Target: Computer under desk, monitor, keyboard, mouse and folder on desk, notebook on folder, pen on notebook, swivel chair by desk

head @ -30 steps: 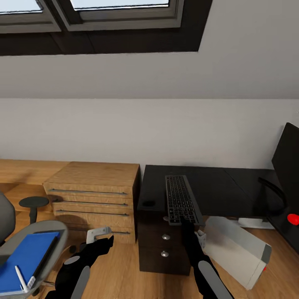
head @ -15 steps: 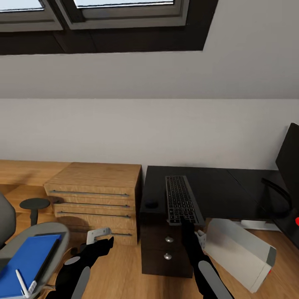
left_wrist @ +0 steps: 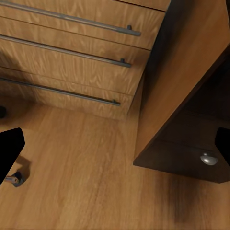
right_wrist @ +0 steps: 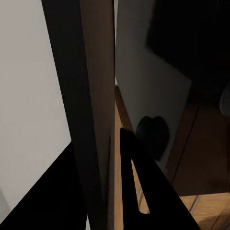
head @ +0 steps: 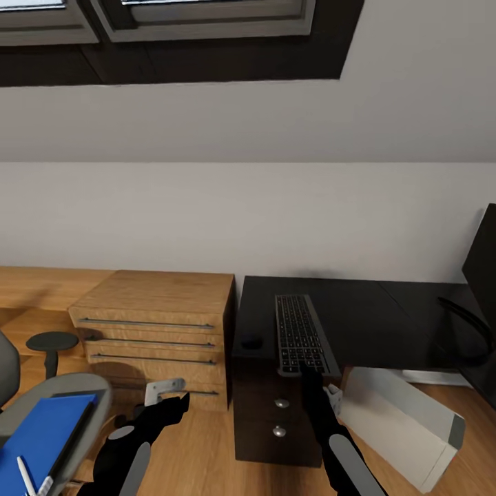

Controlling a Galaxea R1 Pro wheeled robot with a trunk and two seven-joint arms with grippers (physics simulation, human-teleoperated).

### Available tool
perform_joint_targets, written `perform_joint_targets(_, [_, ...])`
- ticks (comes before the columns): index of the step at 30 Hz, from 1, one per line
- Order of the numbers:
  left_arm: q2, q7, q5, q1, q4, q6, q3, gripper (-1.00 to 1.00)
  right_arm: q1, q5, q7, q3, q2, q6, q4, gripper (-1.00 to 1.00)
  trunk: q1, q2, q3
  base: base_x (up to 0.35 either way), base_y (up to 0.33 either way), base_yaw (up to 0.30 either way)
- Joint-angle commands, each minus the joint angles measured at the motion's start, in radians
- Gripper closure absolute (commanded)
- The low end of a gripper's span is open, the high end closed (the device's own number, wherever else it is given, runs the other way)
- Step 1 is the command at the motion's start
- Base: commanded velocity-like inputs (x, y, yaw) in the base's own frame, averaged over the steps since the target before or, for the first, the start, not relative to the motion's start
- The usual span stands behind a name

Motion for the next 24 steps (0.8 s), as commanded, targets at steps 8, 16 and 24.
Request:
perform_joint_targets(8, [0.0,0.01,0.011,-0.001,-0.001,0.003,-0.001,-1.0,-0.001,-0.012,0.009,0.0,-0.002,-0.004,0.0,1.0,0.023,-0.043,-0.02,0.001,0.0,0.0])
perform_joint_targets(16, [0.0,0.01,0.011,-0.001,-0.001,0.005,-0.001,-1.0,-0.001,-0.012,0.006,-0.001,-0.004,-0.003,0.0,-1.0,0.023,-0.043,-0.02,0.0,0.0,0.0])
perform_joint_targets(24, [0.0,0.009,0.011,-0.001,-0.001,0.005,-0.002,-1.0,-0.001,-0.012,-0.004,-0.002,-0.006,-0.003,0.0,-1.0,0.023,-0.043,-0.02,0.0,0.0,0.0])
